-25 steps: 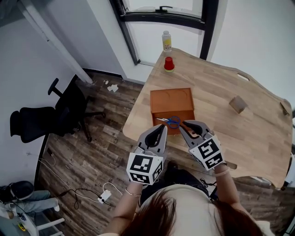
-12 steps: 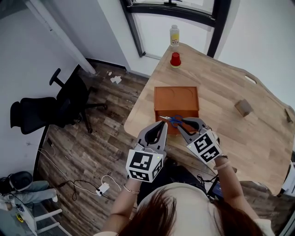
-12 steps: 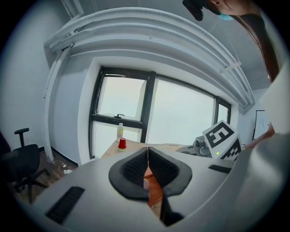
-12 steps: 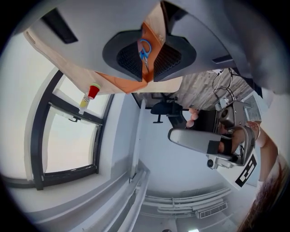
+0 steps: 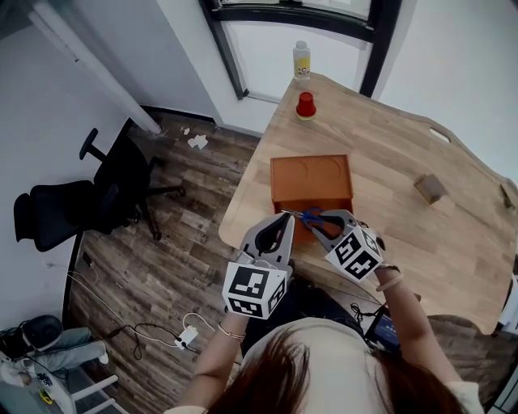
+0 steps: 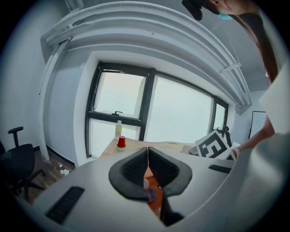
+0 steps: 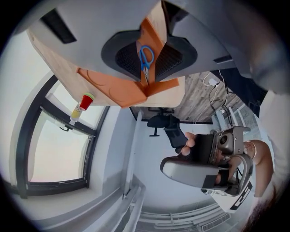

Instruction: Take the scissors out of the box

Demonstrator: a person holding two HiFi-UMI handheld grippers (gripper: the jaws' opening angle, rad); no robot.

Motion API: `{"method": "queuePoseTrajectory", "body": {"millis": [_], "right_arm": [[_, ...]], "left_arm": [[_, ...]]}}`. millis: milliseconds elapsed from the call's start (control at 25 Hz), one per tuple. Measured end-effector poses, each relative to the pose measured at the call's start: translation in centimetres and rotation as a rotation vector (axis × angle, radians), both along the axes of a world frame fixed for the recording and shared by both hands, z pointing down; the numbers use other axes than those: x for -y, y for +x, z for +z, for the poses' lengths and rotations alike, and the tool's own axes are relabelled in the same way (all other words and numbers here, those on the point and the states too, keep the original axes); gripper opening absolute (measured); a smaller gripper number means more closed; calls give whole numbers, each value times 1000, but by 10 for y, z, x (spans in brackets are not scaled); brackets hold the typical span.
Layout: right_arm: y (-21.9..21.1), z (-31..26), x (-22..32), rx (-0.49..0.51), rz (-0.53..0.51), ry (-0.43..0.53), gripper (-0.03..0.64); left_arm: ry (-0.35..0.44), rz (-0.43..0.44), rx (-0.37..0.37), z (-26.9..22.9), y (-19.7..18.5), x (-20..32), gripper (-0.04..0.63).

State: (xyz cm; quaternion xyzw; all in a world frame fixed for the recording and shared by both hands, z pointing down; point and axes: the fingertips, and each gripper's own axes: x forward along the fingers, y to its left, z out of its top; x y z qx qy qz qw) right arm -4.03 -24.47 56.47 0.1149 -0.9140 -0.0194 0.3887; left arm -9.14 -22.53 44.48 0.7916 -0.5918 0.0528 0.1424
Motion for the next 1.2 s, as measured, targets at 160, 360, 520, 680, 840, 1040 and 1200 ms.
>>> {"method": "queuePoseTrajectory", "body": {"millis": [160,360,520,680,840,1040,1200], "right_arm": [[-1,19,4,-44,-3,-19,121],[-3,42,8,-106,-18,-36,124],[-5,58,12,-147,-21,-56,126],[-7,78,14,-203,-35,-73,129],[-9,94,17,-254,-51,-84,132],[-9,115,22,-312,-56,-117,137],[-12,126,25,-341,-55,-132,139]], "left_arm": [[-4,27,2,4,-5,10,20],[-15,59,-3,10,-7,20,20],[-30,85,-4,15,-9,26,20],[-40,107,-3,20,-13,32,20],[-47,124,0,23,-17,39,20],[-58,136,-2,28,-23,45,20],[-66,137,-5,31,-30,49,20]]}}
